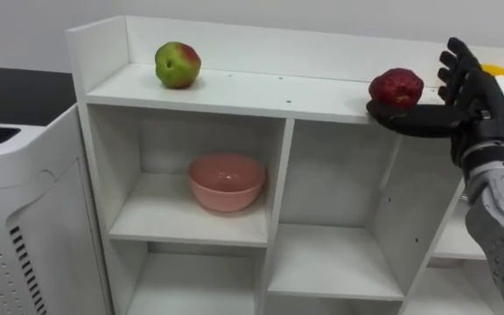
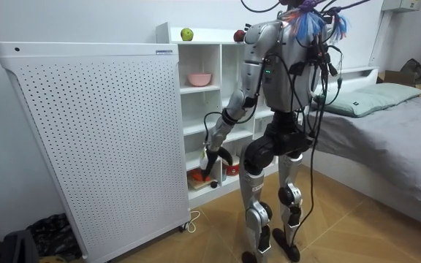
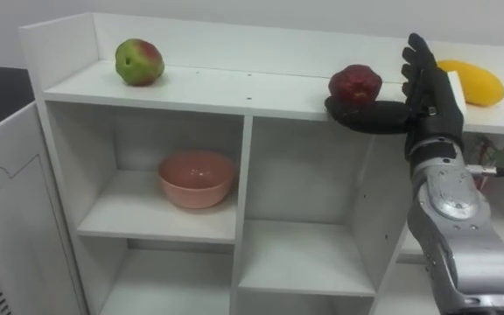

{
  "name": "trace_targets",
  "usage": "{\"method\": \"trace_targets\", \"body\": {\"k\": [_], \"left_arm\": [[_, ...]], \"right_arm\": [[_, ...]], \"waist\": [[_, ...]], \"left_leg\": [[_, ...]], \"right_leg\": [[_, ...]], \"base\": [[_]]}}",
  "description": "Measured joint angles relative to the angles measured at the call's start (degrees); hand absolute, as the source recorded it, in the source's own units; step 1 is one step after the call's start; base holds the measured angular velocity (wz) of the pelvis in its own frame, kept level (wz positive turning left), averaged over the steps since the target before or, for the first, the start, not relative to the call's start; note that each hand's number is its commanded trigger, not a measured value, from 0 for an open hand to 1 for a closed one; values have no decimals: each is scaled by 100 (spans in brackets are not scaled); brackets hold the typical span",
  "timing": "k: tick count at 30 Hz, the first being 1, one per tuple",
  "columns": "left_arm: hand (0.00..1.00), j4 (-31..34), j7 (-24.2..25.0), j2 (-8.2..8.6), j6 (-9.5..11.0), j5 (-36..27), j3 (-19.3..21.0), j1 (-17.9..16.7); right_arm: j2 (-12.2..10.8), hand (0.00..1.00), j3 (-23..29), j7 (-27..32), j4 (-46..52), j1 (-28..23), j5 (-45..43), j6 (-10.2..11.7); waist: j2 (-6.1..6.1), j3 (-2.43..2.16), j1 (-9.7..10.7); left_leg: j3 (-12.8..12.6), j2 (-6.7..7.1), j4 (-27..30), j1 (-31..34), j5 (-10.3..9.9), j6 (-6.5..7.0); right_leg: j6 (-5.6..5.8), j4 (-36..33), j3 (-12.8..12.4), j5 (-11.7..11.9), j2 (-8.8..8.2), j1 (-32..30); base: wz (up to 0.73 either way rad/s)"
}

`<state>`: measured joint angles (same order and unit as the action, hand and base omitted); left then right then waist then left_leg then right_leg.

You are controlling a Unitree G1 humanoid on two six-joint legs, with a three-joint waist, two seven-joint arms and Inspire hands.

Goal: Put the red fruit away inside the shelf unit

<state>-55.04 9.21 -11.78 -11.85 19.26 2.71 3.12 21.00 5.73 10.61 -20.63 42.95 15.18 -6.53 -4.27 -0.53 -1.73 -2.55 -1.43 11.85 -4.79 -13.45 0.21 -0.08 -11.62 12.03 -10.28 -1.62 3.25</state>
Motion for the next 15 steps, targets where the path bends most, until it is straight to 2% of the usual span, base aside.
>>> {"method": "trace_targets", "body": {"k": [2, 3, 15], "left_arm": [[0, 66, 44, -50, -61, -135, 0, 45], [0, 117, 57, -70, -74, -170, 0, 74], [0, 219, 165, -91, -174, -168, 23, 429]], "right_arm": [[6, 79, 1, -80, -99, 58, -11, 14], [32, 100, 3, -140, -125, 67, -47, 12], [82, 100, -5, -495, -130, 69, -566, 18]], "waist": [[3, 2, 13], [10, 6, 14], [91, 34, -30]], "left_leg": [[0, -1, 7, 1, 0, 0], [-1, -1, 22, 8, 0, 0], [-3, -1, 82, 33, 0, 0]], "right_leg": [[0, 0, -7, 0, 1, 0], [-1, 0, -13, 1, 1, 0], [-14, -15, -69, 9, 7, -20]], "base": [[0], [0], [0]]}}
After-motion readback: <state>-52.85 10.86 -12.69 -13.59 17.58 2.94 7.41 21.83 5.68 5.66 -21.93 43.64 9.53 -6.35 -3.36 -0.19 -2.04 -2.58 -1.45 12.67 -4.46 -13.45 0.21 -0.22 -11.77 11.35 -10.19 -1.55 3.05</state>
